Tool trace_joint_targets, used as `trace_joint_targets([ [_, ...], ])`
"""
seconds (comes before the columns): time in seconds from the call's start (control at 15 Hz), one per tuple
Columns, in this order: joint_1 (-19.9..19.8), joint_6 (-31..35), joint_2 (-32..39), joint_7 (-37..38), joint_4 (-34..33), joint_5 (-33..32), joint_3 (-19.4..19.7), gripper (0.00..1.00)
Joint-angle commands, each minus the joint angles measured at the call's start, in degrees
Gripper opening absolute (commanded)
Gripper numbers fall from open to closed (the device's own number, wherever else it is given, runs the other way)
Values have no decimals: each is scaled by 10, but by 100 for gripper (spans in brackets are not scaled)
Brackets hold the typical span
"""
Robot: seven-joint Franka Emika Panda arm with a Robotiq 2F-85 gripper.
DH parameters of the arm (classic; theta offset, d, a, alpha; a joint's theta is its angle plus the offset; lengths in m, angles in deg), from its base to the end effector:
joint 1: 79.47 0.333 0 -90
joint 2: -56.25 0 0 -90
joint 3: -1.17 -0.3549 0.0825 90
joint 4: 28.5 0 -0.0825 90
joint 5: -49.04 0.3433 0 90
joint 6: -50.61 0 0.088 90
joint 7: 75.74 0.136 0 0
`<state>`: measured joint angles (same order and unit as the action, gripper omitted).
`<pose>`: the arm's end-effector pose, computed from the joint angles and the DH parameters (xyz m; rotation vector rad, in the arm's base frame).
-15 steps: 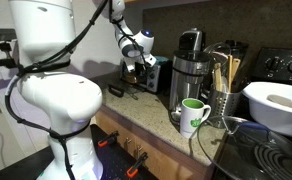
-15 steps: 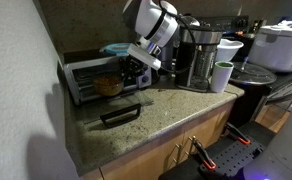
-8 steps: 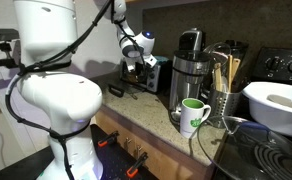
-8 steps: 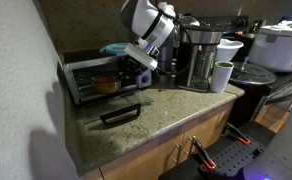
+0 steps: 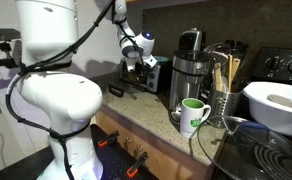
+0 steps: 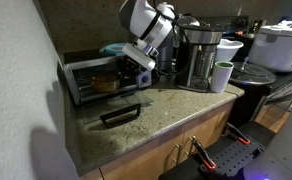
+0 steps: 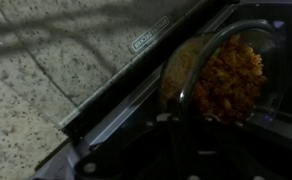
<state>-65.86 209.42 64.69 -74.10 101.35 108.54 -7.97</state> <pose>0.5111 0.1818 0.3636 -2.4332 0.6987 -0.2408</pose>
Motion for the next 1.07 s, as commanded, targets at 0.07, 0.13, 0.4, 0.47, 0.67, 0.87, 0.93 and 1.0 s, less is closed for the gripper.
trace_joint_targets([
  [0.07,6,46,26,55,-22,-22,-20,3],
  [0.13,8,52,29,65,-24,-26,-23,3],
  [0.4,12,64,39,113,-32,-57,-29,3],
  [0.47,13,63,42,124,-34,-63,-30,3],
  [0.67,18,59,46,157,-38,-80,-30,3],
  [0.87,22,58,48,192,-38,-99,-29,3],
  [0.93,24,57,48,204,-38,-106,-28,3],
  [1.0,24,55,48,215,-38,-111,-27,3],
])
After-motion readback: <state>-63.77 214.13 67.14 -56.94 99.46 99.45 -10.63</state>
